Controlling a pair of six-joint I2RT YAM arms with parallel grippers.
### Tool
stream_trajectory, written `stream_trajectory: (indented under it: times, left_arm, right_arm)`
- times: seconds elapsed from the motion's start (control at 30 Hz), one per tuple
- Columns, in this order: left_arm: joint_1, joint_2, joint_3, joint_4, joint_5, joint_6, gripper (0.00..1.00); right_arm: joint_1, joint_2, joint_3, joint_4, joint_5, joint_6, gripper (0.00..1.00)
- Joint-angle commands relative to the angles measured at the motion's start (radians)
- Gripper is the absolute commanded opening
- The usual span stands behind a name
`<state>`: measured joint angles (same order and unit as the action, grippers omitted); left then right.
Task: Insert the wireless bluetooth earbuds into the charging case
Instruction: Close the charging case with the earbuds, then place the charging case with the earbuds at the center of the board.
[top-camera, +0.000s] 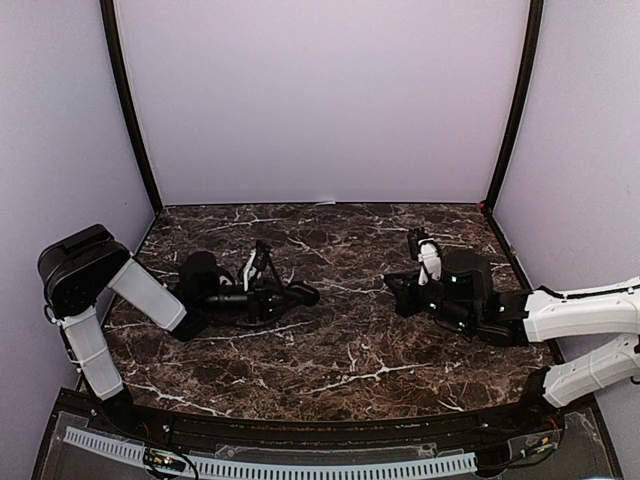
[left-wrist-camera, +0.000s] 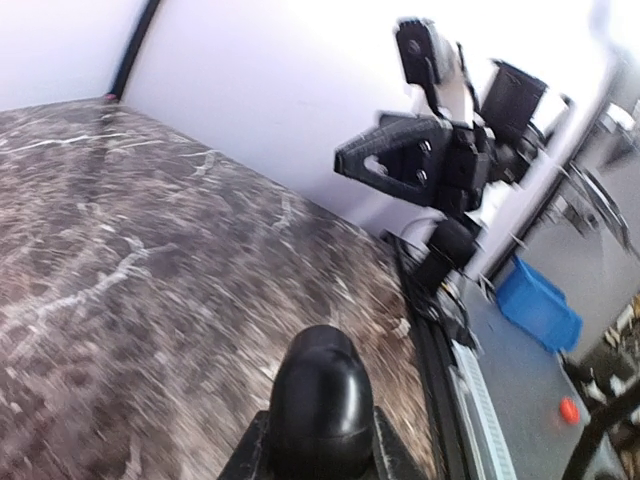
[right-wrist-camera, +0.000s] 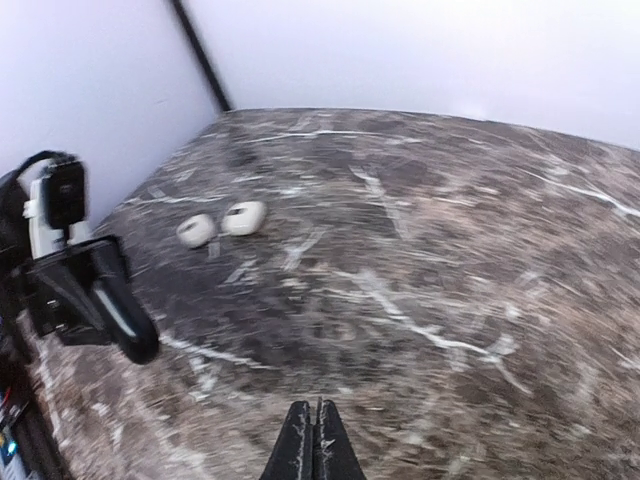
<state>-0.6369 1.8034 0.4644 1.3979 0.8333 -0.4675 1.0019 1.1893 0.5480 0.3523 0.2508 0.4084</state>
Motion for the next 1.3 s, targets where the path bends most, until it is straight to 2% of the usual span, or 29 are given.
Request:
stream_trajectory:
  times: [0.0, 0.07, 0.13, 0.33, 0.5, 0.53, 0.57, 0.6, 0.63, 0.67, 0.7, 0.73, 0.77, 0.87, 0.97, 1.07, 1.17, 1.2, 1.23, 1.27]
  left_arm:
    - [-0.001, 0.007, 0.313, -0.723, -0.173, 0.052, 0.02]
    - [-0.004, 0.055, 0.461, -0.976, -0.216, 0.117, 0.03]
    - [-0.003, 0.109, 0.556, -1.095, -0.239, 0.125, 0.05]
    - [-0.003, 0.251, 0.733, -1.213, -0.236, 0.080, 0.10]
    - [-0.002, 0.332, 0.839, -1.269, -0.212, 0.075, 0.11]
    - [-0.001, 0.337, 0.849, -1.278, -0.221, 0.077, 0.13]
    - [-0.003, 0.340, 0.858, -1.291, -0.239, 0.079, 0.25]
    - [-0.002, 0.341, 0.865, -1.310, -0.270, 0.076, 0.42]
    - [-0.002, 0.337, 0.871, -1.331, -0.310, 0.074, 0.54]
    - [-0.002, 0.331, 0.875, -1.353, -0.346, 0.075, 0.60]
    - [-0.003, 0.314, 0.873, -1.373, -0.383, 0.076, 0.66]
    - [-0.003, 0.294, 0.871, -1.393, -0.431, 0.076, 0.69]
    - [-0.002, 0.271, 0.866, -1.421, -0.478, 0.083, 0.71]
    - [0.000, 0.173, 0.822, -1.474, -0.637, 0.111, 0.77]
    - [-0.001, 0.041, 0.750, -1.506, -0.789, 0.142, 0.85]
    - [0.010, -0.114, 0.658, -1.496, -0.929, 0.171, 0.86]
    - [0.073, -0.271, 0.515, -1.408, -0.988, 0.202, 0.89]
    - [0.091, -0.321, 0.455, -1.350, -1.022, 0.226, 0.90]
    - [0.099, -0.374, 0.395, -1.296, -1.092, 0.237, 0.96]
    - [0.105, -0.426, 0.334, -1.226, -1.142, 0.262, 0.99]
  right_arm:
    - [-0.134, -0.005, -0.003, -0.230, 0.152, 0.099, 0.00]
    - [-0.159, -0.024, -0.015, -0.252, 0.183, 0.075, 0.00]
    - [-0.170, -0.059, -0.037, -0.236, 0.198, 0.043, 0.00]
    - [-0.196, -0.169, -0.104, -0.190, 0.199, 0.007, 0.00]
    - [-0.212, -0.177, -0.112, -0.222, 0.206, 0.016, 0.00]
    - [-0.214, -0.172, -0.108, -0.235, 0.213, 0.016, 0.00]
    - [-0.217, -0.168, -0.103, -0.247, 0.221, 0.017, 0.00]
    - [-0.221, -0.164, -0.094, -0.261, 0.229, 0.014, 0.07]
    - [-0.225, -0.159, -0.085, -0.284, 0.255, 0.022, 0.30]
    - [-0.229, -0.158, -0.074, -0.303, 0.287, 0.034, 0.57]
    - [-0.235, -0.159, -0.067, -0.316, 0.314, 0.040, 0.80]
    - [-0.243, -0.162, -0.058, -0.322, 0.332, 0.037, 0.91]
    - [-0.251, -0.168, -0.048, -0.326, 0.343, 0.029, 0.96]
    - [-0.268, -0.195, -0.016, -0.311, 0.373, -0.026, 0.98]
    - [-0.273, -0.222, 0.002, -0.259, 0.487, -0.090, 0.98]
    - [-0.278, -0.266, -0.049, -0.079, 0.604, -0.273, 0.96]
    - [-0.306, -0.305, -0.193, 0.286, 0.541, -0.497, 0.89]
    - [-0.326, -0.317, -0.230, 0.347, 0.478, -0.537, 0.86]
    - [-0.352, -0.327, -0.264, 0.388, 0.407, -0.549, 0.84]
    - [-0.376, -0.333, -0.294, 0.432, 0.353, -0.551, 0.84]
